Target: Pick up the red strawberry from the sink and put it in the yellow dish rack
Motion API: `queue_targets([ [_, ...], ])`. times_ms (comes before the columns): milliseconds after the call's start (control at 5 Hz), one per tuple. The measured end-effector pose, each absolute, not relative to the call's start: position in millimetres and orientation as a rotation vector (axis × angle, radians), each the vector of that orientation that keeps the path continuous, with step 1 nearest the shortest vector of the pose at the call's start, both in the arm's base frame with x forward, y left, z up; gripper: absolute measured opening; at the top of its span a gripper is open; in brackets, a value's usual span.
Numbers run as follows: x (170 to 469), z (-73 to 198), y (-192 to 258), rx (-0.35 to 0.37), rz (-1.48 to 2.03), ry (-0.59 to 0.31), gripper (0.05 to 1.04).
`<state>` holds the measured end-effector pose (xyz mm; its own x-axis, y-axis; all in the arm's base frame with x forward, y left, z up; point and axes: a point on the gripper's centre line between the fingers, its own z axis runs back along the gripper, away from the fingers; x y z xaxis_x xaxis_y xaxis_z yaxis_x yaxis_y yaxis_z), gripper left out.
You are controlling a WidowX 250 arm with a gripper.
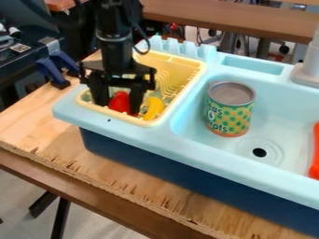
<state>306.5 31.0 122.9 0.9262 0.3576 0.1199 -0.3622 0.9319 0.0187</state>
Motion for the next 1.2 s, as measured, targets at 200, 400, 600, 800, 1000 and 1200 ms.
queue_targets([
  [200,306.4,111.5,28.8,0.052,0.376,-0.074,0.808],
  [400,308.7,116.1,26.2,0.05,0.407,-0.075,1.016],
  [600,311.8,129.6,19.4,0.074,0.416,-0.09,1.012],
  [800,301.0,169.1,15.4,0.084,0.421,-0.156,1.011],
  [1000,290.8,203.8,15.8,0.072,0.391,-0.183,1.011],
  [1200,271.4,233.3,5.4,0.035,0.298,-0.13,1.011],
])
